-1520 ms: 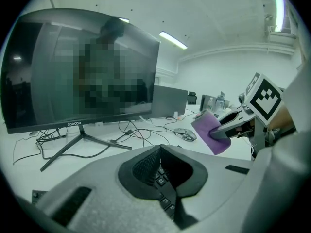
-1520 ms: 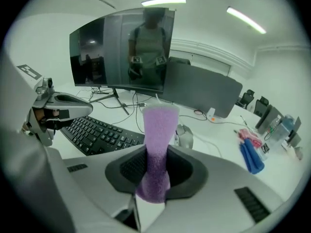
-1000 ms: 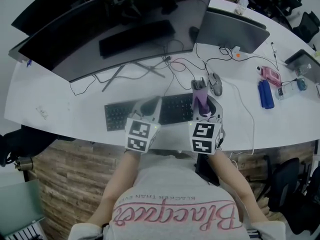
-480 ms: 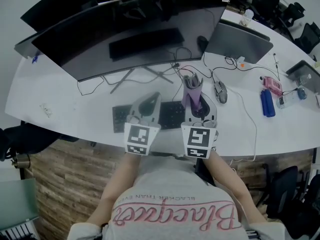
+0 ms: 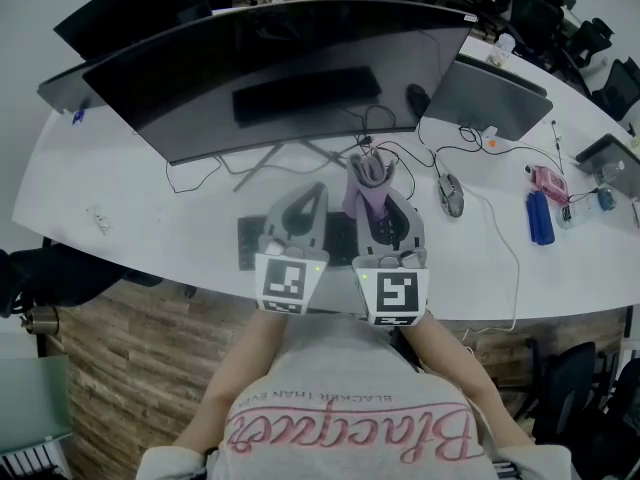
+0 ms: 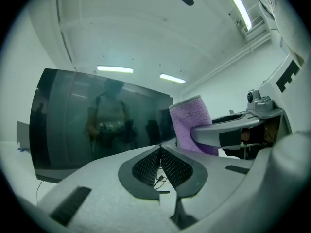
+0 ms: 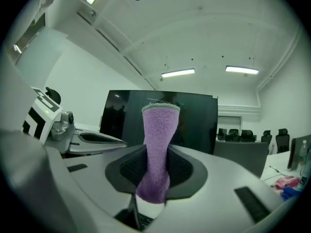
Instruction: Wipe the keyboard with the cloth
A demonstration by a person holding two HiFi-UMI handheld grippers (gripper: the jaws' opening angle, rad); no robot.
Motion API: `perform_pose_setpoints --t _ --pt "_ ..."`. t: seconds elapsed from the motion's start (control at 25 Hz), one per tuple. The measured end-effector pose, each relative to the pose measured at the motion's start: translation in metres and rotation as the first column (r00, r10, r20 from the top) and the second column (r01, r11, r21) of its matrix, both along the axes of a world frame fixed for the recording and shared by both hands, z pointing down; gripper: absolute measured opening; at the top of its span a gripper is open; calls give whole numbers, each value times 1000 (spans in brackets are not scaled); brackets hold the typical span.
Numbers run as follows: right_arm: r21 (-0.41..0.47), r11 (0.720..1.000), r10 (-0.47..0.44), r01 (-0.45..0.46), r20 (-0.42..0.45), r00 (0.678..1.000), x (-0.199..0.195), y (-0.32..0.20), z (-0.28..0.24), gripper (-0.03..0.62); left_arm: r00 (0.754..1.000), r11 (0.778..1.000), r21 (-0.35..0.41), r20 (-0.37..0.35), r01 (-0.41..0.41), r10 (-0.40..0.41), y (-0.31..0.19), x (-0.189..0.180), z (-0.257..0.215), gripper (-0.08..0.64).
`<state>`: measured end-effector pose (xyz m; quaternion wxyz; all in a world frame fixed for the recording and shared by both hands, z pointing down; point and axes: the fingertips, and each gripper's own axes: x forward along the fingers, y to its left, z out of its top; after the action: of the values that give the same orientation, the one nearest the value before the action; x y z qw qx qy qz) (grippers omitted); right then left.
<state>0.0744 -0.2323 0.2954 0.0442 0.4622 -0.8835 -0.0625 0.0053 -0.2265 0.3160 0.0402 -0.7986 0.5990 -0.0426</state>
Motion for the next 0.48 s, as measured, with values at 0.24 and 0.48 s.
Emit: perform_pose_setpoints --t 0.24,0.48 --pt "24 1000 -17 16 51 999 -8 4 -7 86 999 998 67 -35 4 -2 5 -3 -12 6" --pt "29 999 -38 37 30 999 -13 8 -6 86 1000 997 83 -25 0 2 5 -3 -14 6"
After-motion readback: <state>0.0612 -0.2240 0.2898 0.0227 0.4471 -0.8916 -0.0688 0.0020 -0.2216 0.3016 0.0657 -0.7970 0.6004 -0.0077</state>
